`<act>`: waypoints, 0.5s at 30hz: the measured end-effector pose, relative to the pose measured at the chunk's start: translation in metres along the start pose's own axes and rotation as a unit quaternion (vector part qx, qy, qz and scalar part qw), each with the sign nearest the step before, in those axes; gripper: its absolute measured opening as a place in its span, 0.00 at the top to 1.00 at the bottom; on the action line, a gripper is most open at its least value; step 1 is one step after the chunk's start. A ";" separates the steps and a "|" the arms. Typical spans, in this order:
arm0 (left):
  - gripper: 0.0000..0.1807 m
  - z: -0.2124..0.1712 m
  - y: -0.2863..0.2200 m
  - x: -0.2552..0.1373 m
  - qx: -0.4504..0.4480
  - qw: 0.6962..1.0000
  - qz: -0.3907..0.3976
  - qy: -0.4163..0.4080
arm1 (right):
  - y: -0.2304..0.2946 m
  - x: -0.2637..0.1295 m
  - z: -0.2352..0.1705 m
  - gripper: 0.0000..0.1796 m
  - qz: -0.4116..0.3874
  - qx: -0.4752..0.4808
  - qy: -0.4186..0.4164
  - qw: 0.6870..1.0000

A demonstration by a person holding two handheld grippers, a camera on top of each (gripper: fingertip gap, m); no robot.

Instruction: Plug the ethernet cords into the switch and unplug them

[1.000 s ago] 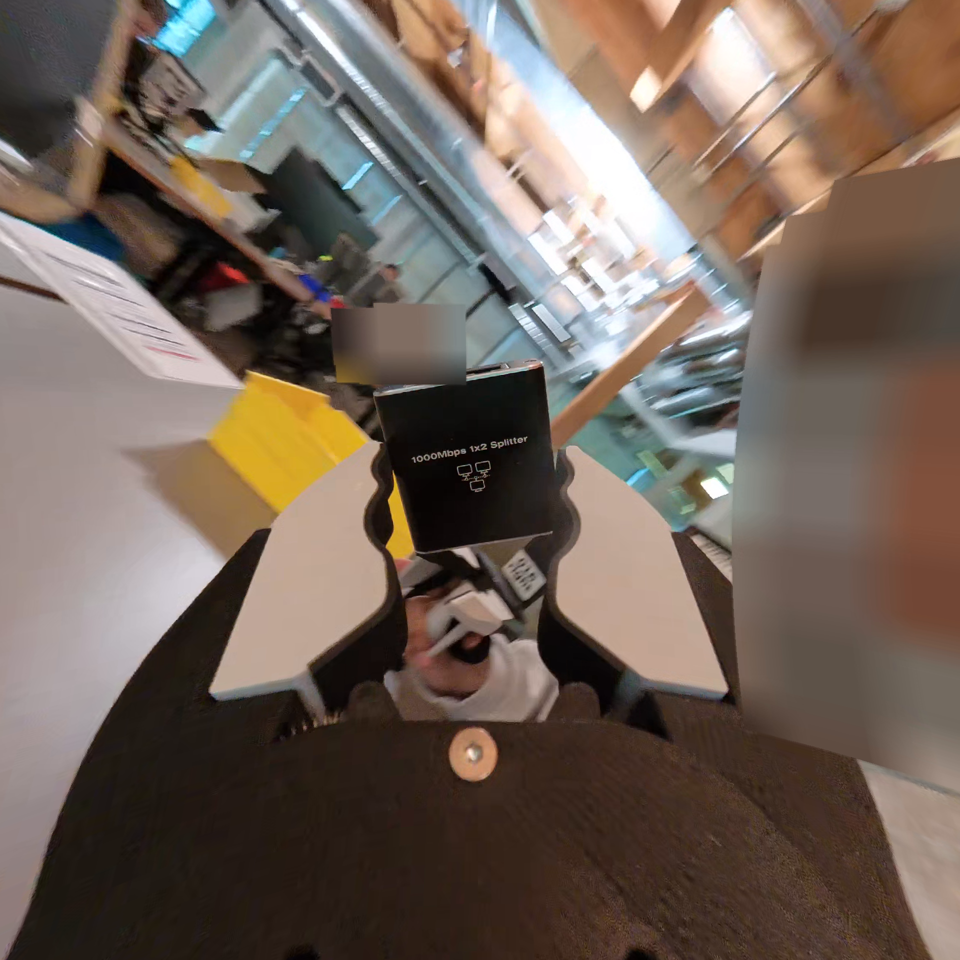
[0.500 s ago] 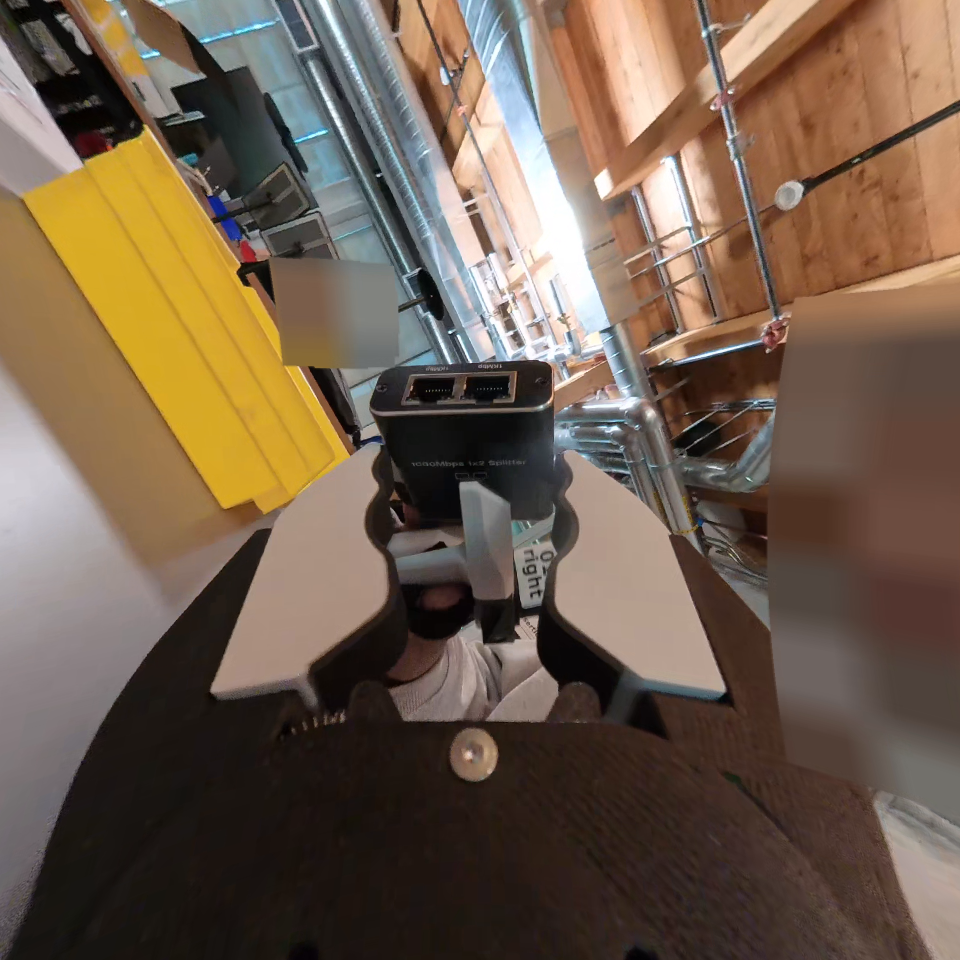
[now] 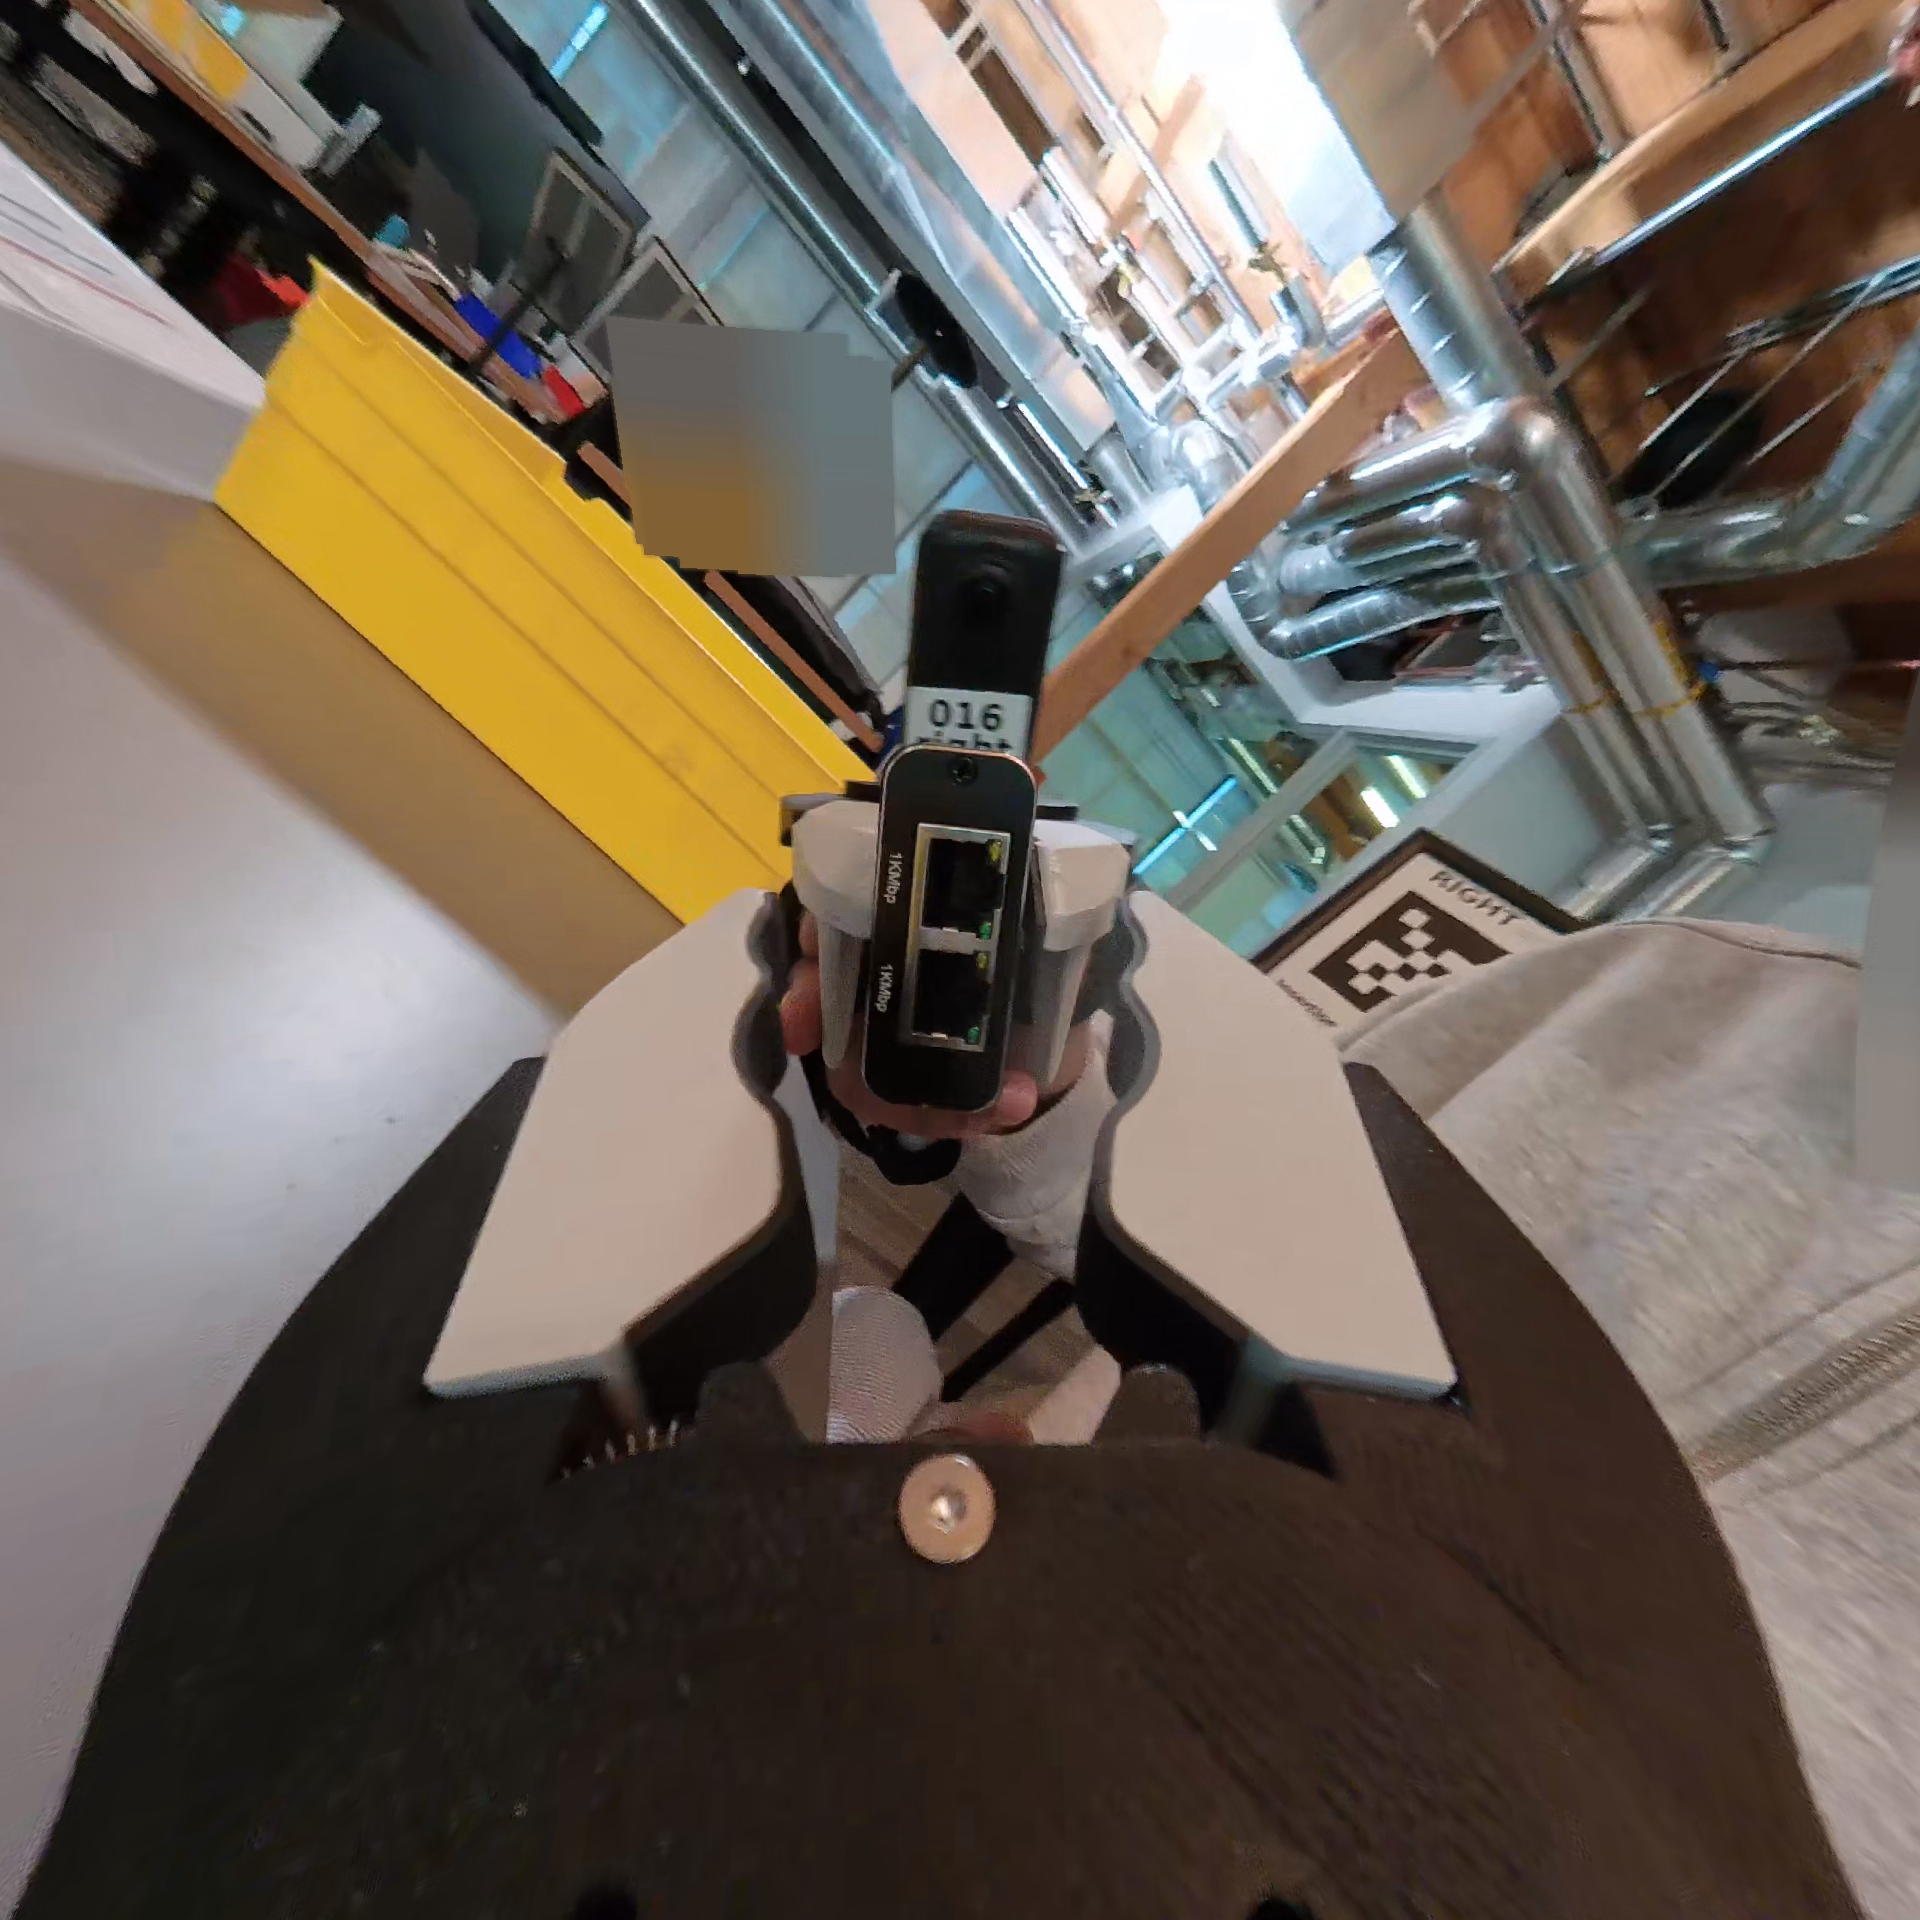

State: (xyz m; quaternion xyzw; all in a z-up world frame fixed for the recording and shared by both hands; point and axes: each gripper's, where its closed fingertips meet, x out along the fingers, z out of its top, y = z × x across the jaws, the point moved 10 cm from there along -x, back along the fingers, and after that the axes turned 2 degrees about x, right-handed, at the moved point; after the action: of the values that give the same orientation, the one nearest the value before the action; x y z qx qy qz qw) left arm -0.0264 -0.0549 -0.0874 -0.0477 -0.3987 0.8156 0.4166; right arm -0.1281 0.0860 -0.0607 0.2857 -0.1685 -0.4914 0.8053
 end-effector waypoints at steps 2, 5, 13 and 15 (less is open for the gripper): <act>0.73 -0.002 0.004 -0.001 -0.030 0.999 -0.020 0.000 | -0.005 0.001 -0.002 0.86 0.025 0.043 0.009 0.999; 0.74 -0.002 0.008 -0.002 -0.050 0.999 -0.021 0.002 | -0.010 0.000 -0.003 0.87 0.036 0.069 0.014 0.997; 0.87 0.001 0.021 -0.020 -0.123 0.990 -0.012 -0.065 | -0.022 -0.007 0.001 0.86 0.018 0.124 -0.026 0.992; 0.87 0.003 0.017 -0.019 -0.093 0.994 0.005 -0.057 | -0.022 -0.010 0.003 0.87 0.007 0.116 -0.026 0.993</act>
State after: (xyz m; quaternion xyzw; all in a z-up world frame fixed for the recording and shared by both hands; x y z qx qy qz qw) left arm -0.0261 -0.0761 -0.1017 -0.0411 -0.4957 0.7784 0.3830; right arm -0.1496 0.0858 -0.0726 0.3634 -0.2472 -0.4699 0.7655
